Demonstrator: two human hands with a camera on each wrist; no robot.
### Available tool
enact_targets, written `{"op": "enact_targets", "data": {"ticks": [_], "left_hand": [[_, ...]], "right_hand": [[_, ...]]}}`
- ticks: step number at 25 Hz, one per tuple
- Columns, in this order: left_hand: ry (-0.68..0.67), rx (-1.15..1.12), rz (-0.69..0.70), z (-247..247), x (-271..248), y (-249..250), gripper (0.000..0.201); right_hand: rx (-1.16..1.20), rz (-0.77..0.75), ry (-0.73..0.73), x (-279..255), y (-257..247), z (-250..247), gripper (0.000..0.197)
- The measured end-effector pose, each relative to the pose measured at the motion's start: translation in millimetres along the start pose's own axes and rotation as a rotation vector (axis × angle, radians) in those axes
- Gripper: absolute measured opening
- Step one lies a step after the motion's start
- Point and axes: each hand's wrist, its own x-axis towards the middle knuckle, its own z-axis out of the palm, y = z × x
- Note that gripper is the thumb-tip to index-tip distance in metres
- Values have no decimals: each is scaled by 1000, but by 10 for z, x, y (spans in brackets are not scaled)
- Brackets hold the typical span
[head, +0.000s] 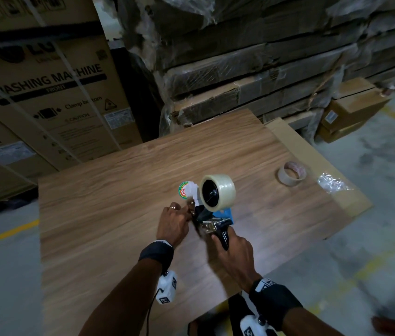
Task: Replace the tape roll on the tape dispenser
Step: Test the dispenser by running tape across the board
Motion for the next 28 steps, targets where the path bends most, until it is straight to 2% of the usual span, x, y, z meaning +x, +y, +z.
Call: {"op": "enact_targets", "data": {"ticks": [2,5,8,11,15,19,23,28], "left_hand": [[-45,2,12,-53,9,33,26],[-181,22,-49,-29,-50,-49,50],[-239,13,-105,68,-143,-157,61],[-213,-5,-116,119,-233,-181,58],[-137,4,-100,212,-273,-226,52],[-163,45,-136,275,-280,-235,52],[-141,74,-157,258,-318,-185,51],[-149,96,-191,245,-314,-146,54]], "right_hand": [[3,14,9,-22,10,0,41],[-14,-21,-4,-67,51,49,44],[-14,-35,-31,-124,63,84,47],[-7,10,-70,-151,38,85,35],[45,98,-243,-52,-20,55,40],[58,125,-314,28,-10,140,27],[46,131,-341,29,-29,128,29],[23,120,-354,50,4,112,45]]}}
